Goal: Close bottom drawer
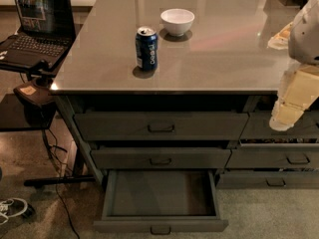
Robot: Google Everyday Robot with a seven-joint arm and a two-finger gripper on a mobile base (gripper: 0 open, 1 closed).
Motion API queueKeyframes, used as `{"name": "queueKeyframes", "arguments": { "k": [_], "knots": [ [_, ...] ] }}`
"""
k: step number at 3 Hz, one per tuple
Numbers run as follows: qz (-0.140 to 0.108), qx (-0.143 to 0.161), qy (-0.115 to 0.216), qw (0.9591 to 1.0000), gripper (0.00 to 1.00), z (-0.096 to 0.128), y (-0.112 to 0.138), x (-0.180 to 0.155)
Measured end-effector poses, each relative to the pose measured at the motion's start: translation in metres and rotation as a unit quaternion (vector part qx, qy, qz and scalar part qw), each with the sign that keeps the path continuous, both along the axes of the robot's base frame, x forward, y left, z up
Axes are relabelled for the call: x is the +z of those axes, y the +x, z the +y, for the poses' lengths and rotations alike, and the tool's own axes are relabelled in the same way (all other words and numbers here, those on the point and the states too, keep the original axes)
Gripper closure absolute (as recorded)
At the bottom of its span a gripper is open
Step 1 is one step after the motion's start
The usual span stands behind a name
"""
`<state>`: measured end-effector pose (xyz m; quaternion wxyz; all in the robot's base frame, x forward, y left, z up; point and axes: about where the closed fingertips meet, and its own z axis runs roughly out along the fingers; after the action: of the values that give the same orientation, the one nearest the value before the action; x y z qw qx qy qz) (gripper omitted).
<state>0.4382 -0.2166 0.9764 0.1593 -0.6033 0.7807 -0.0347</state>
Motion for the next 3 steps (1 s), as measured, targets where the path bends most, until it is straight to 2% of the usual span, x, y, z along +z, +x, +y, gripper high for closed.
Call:
{"name": "queueKeyframes", "arguments": {
  "k": [1, 2, 3],
  "knots": [
    [0.000, 0.000, 0.000, 1.0000, 0.00, 0.000, 0.000, 0.000],
    [0.001, -0.002, 0.010, 0.9999, 0.00, 0.004, -0.005, -0.020],
    [-0.007, -0.018, 0.035, 0.9992, 0.00, 0.016, -0.021, -0.059]
  ]
}}
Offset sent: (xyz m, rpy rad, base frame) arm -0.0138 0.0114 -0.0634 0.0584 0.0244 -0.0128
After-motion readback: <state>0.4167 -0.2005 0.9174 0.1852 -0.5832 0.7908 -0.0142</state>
